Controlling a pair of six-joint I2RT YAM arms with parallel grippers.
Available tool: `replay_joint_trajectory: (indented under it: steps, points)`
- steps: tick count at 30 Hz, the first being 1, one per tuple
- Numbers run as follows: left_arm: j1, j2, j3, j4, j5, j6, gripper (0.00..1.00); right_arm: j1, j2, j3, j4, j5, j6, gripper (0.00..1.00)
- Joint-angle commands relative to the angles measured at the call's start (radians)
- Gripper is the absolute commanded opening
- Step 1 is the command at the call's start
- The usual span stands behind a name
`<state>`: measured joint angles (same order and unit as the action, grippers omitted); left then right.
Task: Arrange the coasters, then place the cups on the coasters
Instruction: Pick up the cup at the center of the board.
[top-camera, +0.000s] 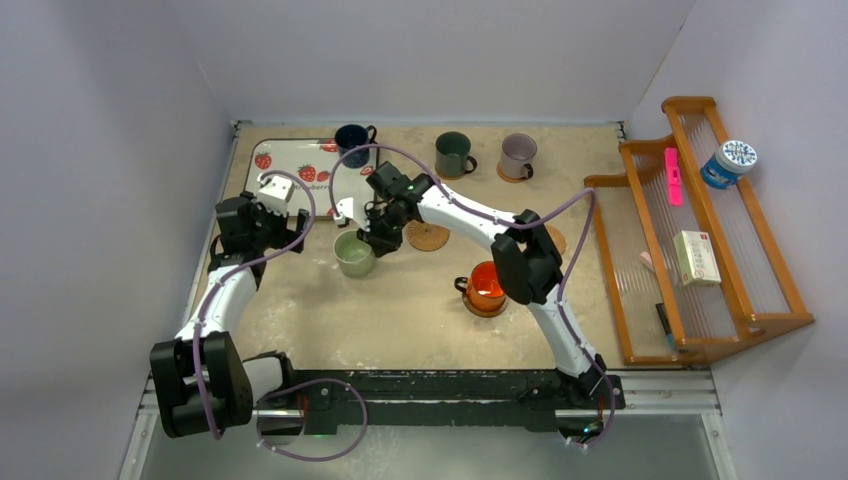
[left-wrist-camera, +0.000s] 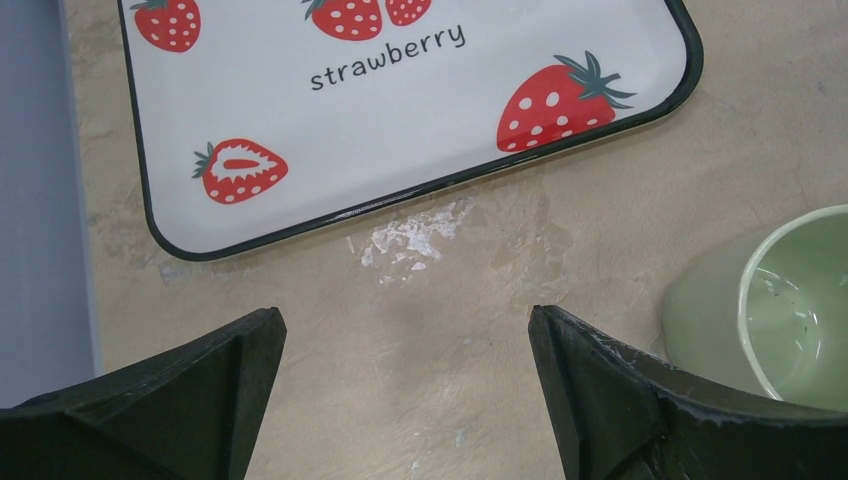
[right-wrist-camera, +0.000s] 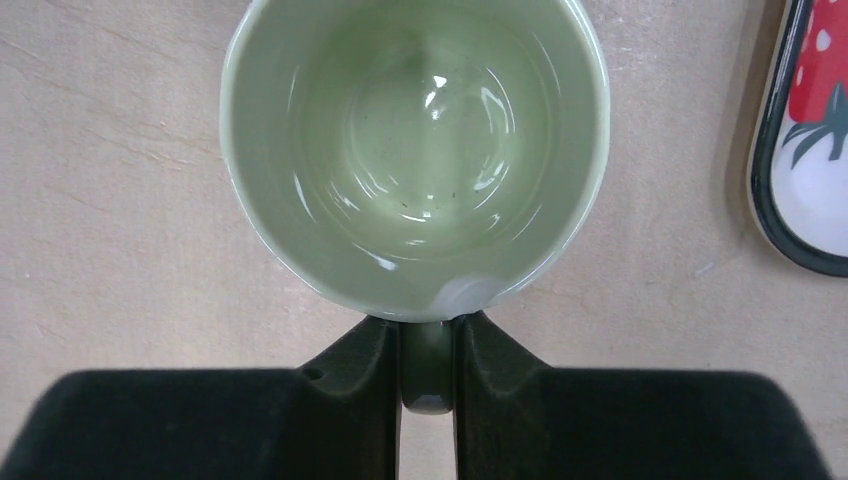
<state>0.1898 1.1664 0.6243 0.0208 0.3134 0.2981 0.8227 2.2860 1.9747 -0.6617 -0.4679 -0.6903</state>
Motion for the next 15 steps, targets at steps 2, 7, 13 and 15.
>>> replay_joint_trajectory:
  steps: [2, 7, 13, 15]
  points:
    - [0.004, -0.016, -0.005, 0.033, 0.022, -0.004, 1.0, -0.003, -0.019, 0.046, -0.026, -0.053, 0.008, 0.07]
    - [0.004, -0.015, -0.005, 0.031, 0.027, -0.002, 1.0, -0.002, -0.031, 0.045, -0.035, -0.089, 0.018, 0.0]
    - [0.004, -0.013, -0.006, 0.031, 0.028, -0.001, 1.0, -0.002, -0.077, 0.056, -0.024, -0.058, 0.055, 0.0]
    - [0.004, -0.013, -0.006, 0.031, 0.03, -0.001, 1.0, -0.002, -0.097, 0.064, -0.035, -0.052, 0.057, 0.0]
